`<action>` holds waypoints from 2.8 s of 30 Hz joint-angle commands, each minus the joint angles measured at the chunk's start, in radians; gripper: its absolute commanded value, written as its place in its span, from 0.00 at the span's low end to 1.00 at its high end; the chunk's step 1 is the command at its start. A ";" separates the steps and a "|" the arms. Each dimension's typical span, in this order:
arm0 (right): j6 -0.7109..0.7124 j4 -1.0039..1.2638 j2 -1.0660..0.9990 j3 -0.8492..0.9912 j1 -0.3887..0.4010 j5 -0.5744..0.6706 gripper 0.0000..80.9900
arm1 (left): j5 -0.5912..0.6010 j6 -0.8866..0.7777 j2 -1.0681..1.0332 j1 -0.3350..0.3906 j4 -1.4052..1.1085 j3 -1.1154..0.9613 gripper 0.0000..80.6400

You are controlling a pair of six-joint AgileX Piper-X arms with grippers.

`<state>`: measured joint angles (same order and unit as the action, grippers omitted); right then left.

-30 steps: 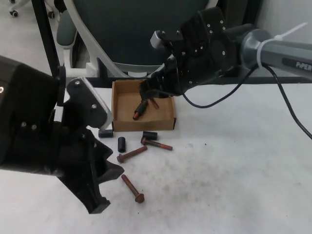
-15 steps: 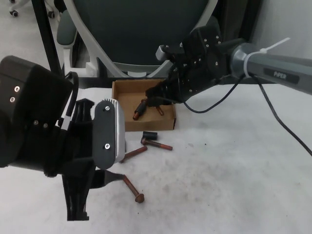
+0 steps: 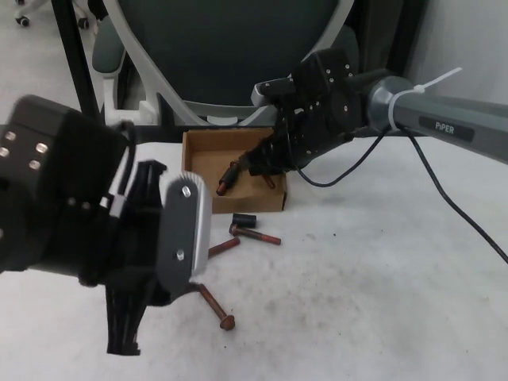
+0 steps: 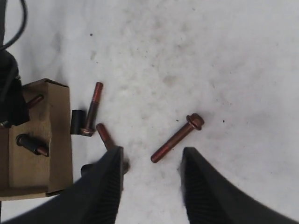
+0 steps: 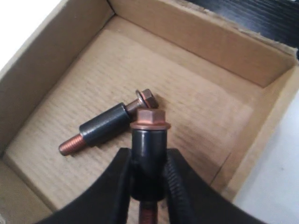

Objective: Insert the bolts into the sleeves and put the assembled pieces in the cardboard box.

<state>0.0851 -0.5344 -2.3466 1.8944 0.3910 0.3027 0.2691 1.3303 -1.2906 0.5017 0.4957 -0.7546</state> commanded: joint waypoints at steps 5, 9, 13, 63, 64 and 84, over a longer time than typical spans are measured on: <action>0.020 -0.008 0.007 0.015 -0.005 -0.007 0.57 | -0.079 0.206 -0.104 0.050 -0.013 -0.010 0.48; 0.028 -0.031 0.007 0.012 -0.005 -0.003 0.51 | -0.154 0.320 -0.184 0.059 -0.023 -0.010 0.48; 0.028 -0.032 0.010 0.011 -0.005 0.048 0.51 | -0.200 0.390 -0.237 0.055 -0.053 -0.010 0.48; 0.068 0.386 0.751 -0.953 0.150 0.166 0.39 | -0.196 0.487 -0.430 0.123 -0.007 -0.173 0.36; 0.079 0.391 0.763 -0.972 0.151 0.132 0.39 | -0.196 0.487 -0.442 0.125 -0.011 -0.175 0.36; 0.101 0.393 0.810 -1.048 0.069 0.008 0.39 | -0.222 0.472 -0.468 0.084 -0.053 -0.182 0.36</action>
<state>0.1774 -0.1388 -1.5523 0.8473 0.4659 0.3116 0.0583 1.8108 -1.7492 0.5938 0.4450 -0.9324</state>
